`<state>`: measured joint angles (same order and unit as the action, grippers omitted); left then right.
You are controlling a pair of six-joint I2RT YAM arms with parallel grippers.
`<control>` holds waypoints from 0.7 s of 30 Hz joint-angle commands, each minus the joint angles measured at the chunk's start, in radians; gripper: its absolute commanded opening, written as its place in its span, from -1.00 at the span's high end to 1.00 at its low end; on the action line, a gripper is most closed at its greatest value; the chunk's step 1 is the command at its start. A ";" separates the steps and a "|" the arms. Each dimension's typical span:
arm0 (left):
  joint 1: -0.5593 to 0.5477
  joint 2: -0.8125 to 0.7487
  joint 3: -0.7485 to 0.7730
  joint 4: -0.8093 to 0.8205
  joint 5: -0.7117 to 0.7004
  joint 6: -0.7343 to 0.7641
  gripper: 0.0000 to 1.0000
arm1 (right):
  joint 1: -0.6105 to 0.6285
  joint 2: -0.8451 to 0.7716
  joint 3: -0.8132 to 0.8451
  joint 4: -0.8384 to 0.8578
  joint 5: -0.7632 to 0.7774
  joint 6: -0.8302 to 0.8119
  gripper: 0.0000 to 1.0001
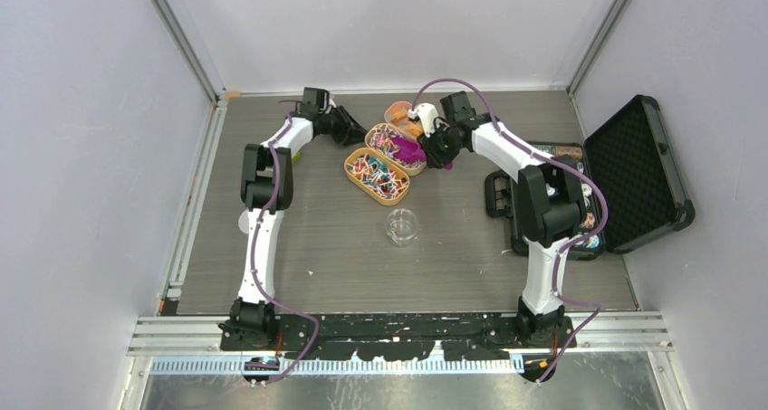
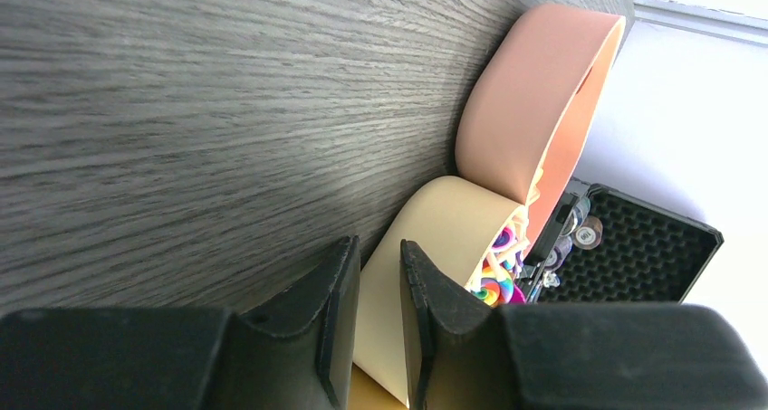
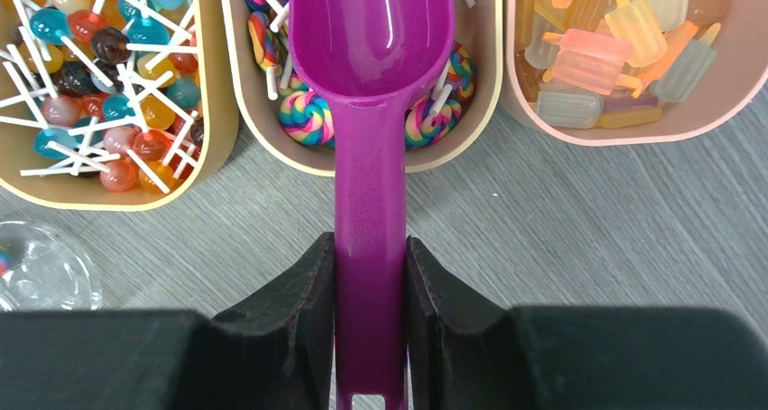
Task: Pack the candies
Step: Scoop the fake candies from the storage box.
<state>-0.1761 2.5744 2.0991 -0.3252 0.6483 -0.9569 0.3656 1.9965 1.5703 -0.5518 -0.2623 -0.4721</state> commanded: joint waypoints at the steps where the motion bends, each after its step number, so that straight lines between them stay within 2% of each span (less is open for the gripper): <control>1: -0.033 -0.060 -0.011 -0.039 0.043 0.022 0.49 | -0.001 -0.011 -0.017 0.106 -0.096 0.071 0.99; 21: -0.033 -0.062 -0.016 -0.045 0.034 0.023 0.49 | -0.033 -0.027 -0.073 0.222 -0.122 0.200 0.99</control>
<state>-0.1761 2.5725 2.0979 -0.3252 0.6369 -0.9573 0.3260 1.9900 1.4967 -0.4427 -0.3683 -0.3405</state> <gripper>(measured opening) 0.255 0.336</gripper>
